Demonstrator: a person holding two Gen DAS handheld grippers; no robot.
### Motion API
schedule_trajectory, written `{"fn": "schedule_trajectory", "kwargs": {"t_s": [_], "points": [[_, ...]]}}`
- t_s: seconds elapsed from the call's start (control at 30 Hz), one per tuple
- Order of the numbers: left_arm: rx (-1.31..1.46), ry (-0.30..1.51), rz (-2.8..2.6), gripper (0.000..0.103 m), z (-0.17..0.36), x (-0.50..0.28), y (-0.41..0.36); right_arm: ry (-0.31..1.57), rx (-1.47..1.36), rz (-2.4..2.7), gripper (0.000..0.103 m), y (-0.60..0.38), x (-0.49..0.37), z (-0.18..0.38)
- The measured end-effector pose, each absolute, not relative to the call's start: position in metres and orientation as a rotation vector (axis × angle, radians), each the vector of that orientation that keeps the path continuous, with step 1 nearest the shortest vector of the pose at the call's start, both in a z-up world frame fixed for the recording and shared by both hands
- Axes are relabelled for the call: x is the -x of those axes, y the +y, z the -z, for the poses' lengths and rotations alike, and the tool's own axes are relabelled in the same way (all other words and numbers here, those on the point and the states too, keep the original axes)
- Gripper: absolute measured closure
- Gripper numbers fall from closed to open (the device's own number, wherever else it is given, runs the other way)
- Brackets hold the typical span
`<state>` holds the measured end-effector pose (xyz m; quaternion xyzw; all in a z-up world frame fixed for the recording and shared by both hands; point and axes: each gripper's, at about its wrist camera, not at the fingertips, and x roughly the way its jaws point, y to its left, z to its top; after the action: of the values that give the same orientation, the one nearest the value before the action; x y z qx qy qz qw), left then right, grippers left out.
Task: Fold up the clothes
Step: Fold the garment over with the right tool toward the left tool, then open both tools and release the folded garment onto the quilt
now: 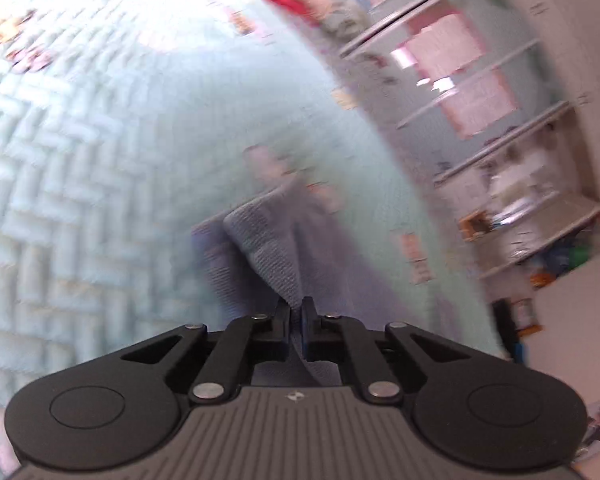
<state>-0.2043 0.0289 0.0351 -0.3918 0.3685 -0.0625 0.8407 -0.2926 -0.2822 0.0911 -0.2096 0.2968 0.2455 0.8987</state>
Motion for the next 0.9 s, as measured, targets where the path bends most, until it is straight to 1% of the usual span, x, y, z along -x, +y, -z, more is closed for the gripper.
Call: {"fn": "schedule_trajectory", "kwargs": {"t_s": [0.13, 0.23, 0.33, 0.37, 0.5, 0.53, 0.57, 0.63, 0.73, 0.8, 0.83, 0.87, 0.9], "points": [[0.846, 0.804, 0.126, 0.099, -0.016, 0.201, 0.037, 0.636, 0.504, -0.518, 0.102, -0.27, 0.293, -0.075], [0.843, 0.782, 0.125, 0.098, -0.019, 0.2, 0.04, 0.647, 0.547, -0.523, 0.102, -0.263, 0.293, -0.063], [0.762, 0.768, 0.067, 0.096, -0.039, 0.205, 0.037, 0.649, 0.56, -0.524, 0.102, -0.263, 0.294, -0.056], [0.727, 0.752, 0.035, 0.093, -0.048, 0.21, 0.034, 0.646, 0.552, -0.523, 0.102, -0.264, 0.294, -0.055], [0.607, 0.598, 0.0, 0.09, -0.096, 0.237, 0.007, 0.633, 0.541, -0.528, 0.1, -0.268, 0.296, -0.052], [0.578, 0.569, 0.044, 0.088, -0.107, 0.237, -0.005, 0.63, 0.536, -0.529, 0.098, -0.269, 0.297, -0.053], [0.546, 0.548, 0.1, 0.079, -0.116, 0.234, -0.018, 0.628, 0.525, -0.535, 0.095, -0.27, 0.299, -0.056], [0.489, 0.533, 0.221, 0.066, -0.123, 0.22, -0.046, 0.623, 0.493, -0.553, 0.091, -0.276, 0.301, -0.067], [0.441, 0.619, 0.362, 0.065, -0.103, 0.188, -0.082, 0.595, 0.377, -0.522, 0.09, -0.294, 0.301, -0.095], [0.414, 0.708, 0.391, 0.066, -0.076, 0.17, -0.097, 0.566, 0.287, -0.466, 0.083, -0.31, 0.29, -0.117], [0.415, 0.748, 0.385, 0.066, -0.061, 0.165, -0.099, 0.555, 0.27, -0.41, 0.075, -0.317, 0.279, -0.126], [0.433, 0.782, 0.368, 0.069, -0.046, 0.165, -0.096, 0.549, 0.274, -0.336, 0.065, -0.321, 0.263, -0.133], [0.45, 0.815, 0.351, 0.069, -0.03, 0.165, -0.094, 0.55, 0.306, -0.275, 0.061, -0.321, 0.241, -0.136]]}}
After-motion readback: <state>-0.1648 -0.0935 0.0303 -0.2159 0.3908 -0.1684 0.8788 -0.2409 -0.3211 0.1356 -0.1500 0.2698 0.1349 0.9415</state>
